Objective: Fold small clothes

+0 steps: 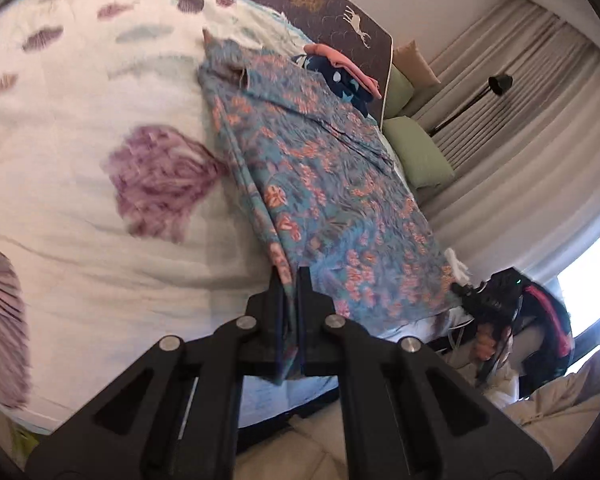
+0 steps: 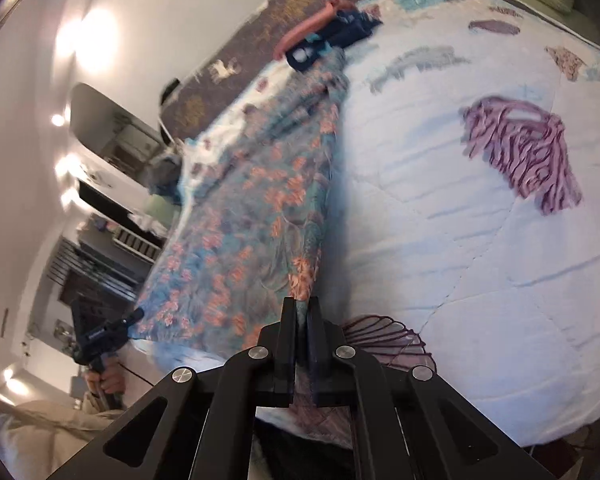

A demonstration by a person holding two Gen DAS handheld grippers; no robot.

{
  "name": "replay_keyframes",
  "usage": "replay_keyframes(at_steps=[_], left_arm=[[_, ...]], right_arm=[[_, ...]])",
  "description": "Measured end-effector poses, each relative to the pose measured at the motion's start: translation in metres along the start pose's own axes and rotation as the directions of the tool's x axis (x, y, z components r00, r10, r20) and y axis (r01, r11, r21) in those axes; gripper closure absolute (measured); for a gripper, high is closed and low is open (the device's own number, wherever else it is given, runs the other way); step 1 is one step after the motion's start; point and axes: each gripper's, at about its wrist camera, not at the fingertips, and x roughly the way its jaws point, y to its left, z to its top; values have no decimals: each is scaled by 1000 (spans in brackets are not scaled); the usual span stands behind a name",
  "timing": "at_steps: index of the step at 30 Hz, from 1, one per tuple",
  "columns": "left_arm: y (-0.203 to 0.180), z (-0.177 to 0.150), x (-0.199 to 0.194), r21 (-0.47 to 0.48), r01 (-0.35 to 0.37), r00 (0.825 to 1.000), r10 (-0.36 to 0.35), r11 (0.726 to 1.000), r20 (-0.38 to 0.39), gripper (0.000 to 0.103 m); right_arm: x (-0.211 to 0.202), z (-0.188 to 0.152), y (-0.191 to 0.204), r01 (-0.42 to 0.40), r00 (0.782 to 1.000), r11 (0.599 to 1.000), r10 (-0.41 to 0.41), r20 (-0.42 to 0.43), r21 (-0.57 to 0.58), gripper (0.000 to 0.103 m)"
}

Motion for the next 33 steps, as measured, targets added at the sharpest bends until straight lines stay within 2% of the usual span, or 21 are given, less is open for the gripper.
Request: replay_keyframes(at_steps=[4,5,6,7,8,12,16,19,20,21,22,23,24,26,28,30,33], left_arm=[[-1,-2,7,18,-20,999,20,1000,-46,95],[-1,-5,11,26,-29,998,31,999,-62,91],[1,-9,17,27,-40,995,43,999,-86,76],[4,-11,22,19,-54,993,56,998,-103,66],[8,-14,28,9,-86,989,86,996,-120,53],[10,-16,32,8,-112,986,112,994,-122,53],[13,-15,20,7,-172,979,172,985,-112,53],[20,-17,19,-9,-150,983,148,989,-107,54],[20,-18,22,0,-149,983,148,989,-111,61],[19,-19,26,20,-155,981,156,988,-112,82],[18,-20,31,42,-154,979,158,987,-126,92],[18,-21,33,34,-144,979,147,989,-138,95],[17,-20,33,25,-143,980,145,989,-135,97],[10,-17,27,36,-151,981,154,988,-115,97],[-2,-9,10,49,-116,991,120,992,-68,98],[-10,3,-11,48,-69,998,69,996,-5,98],[-12,22,-36,23,-15,997,13,1000,77,98]], right_arm=[[3,3,-10,7,1000,1000,-7,-16,14,97],[6,0,-10,15,999,1000,-14,-34,5,96],[8,-2,-11,21,999,1000,-21,-42,0,92],[10,-4,-12,34,998,999,-34,-53,-2,89],[12,-6,-13,43,997,999,-43,-69,-3,80],[17,-5,-11,33,997,999,-33,-77,-8,70],[19,-6,-5,50,995,998,-52,-83,-32,69],[17,-9,-7,41,995,999,-43,-87,-32,69],[18,-9,-8,38,995,999,-40,-89,-33,69],[20,-8,-8,38,995,999,-41,-92,-32,69],[23,-8,-8,39,994,999,-42,-97,-35,69],[25,-8,-6,38,994,998,-43,-103,-44,69],[27,-9,-5,43,993,998,-48,-105,-52,74],[32,-10,7,98,988,991,-108,-107,-94,99],[23,-9,25,138,988,980,-147,-50,-143,99],[6,-1,36,80,997,986,-79,7,-144,99],[-17,15,41,0,997,991,9,72,-134,99]])
